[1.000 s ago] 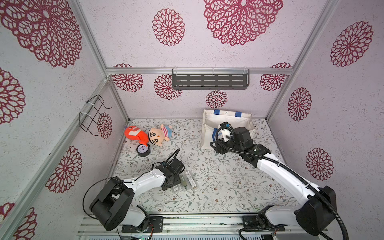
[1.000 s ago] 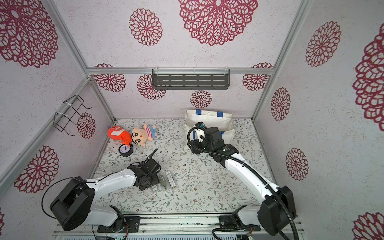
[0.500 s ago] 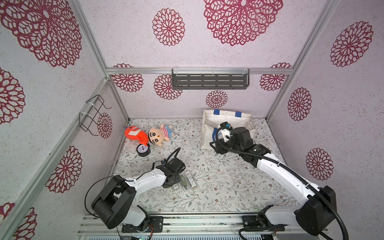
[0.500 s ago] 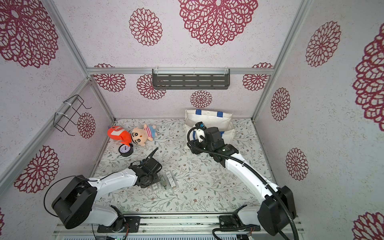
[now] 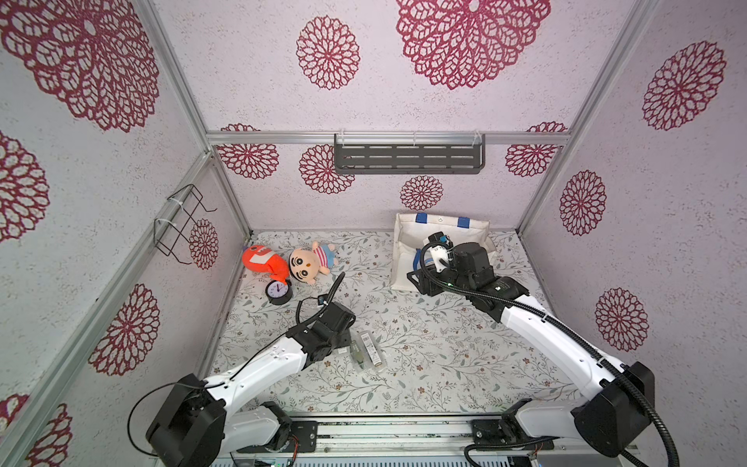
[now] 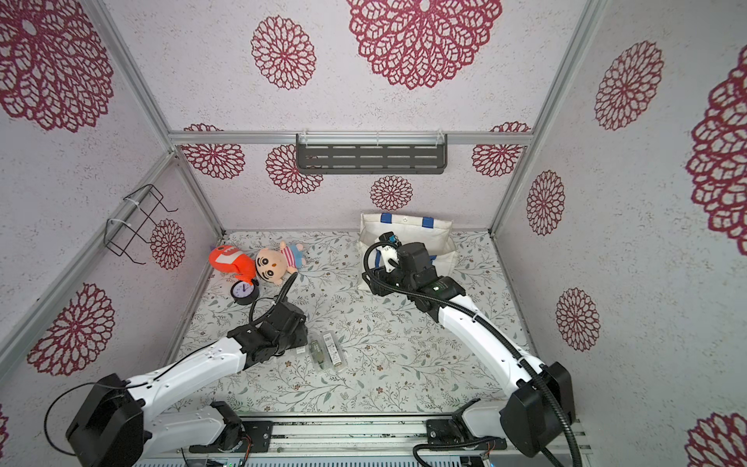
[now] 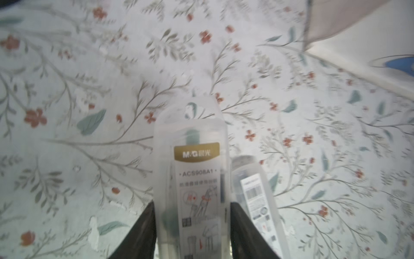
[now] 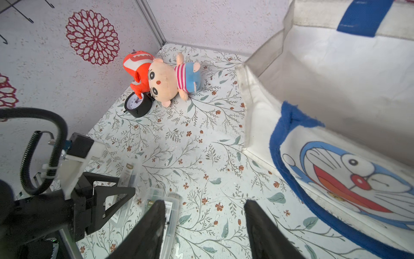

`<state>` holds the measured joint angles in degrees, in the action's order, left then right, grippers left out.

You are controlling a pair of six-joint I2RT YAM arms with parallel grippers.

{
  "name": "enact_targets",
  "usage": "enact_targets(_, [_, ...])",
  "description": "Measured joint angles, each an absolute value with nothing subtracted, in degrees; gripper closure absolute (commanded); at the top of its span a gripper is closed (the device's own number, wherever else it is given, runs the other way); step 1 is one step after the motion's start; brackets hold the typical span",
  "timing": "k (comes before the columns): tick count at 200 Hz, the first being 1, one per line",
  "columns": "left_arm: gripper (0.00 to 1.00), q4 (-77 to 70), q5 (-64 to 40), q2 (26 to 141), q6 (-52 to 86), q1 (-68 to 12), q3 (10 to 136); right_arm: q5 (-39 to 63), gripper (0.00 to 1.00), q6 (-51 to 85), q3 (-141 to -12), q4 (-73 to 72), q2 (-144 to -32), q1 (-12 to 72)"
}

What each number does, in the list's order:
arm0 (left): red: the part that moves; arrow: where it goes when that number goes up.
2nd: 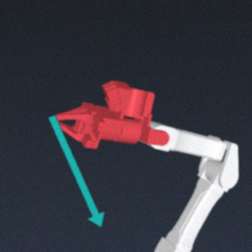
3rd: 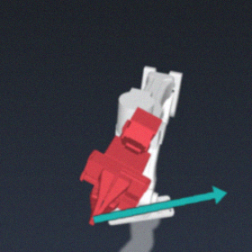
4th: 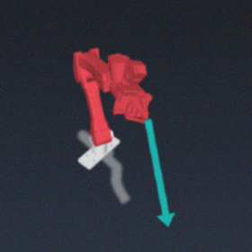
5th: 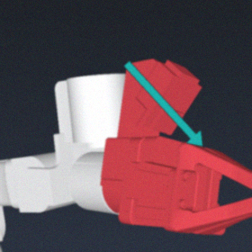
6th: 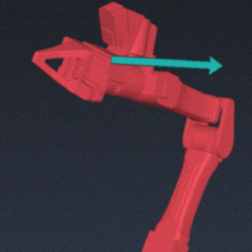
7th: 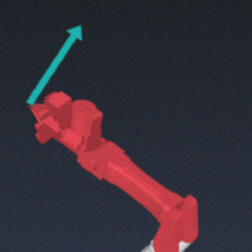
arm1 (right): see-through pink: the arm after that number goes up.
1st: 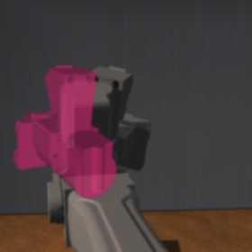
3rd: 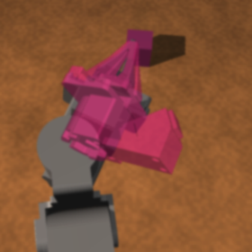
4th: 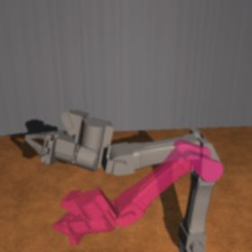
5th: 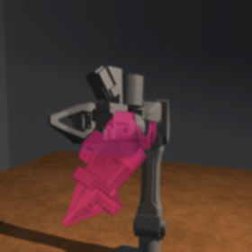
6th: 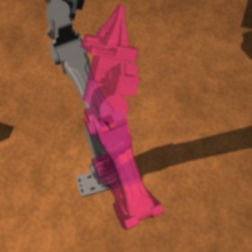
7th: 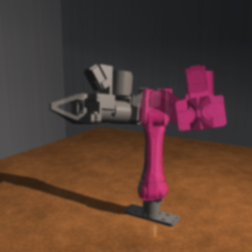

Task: Put the compass set into the canvas bag
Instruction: Pick up the compass set at the center of the board, then place the compass set in the canvas bag.

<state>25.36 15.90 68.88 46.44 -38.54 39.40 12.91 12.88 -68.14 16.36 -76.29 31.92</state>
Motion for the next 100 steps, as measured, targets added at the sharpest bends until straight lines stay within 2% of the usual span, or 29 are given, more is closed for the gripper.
enact_targets(41, [0.64, 16.38, 13.56, 65.56, 32.47, -38.65, 39.79, 17.41, 0.39, 13.8, -70.81, 15.92, -78.81, 31.92])
enact_targets(100, [0.65, 5.72, 6.46, 68.05, 19.46, -38.72, 41.98, 27.07, 0.38, 20.88, -71.24, 11.0, -83.94, 33.15])
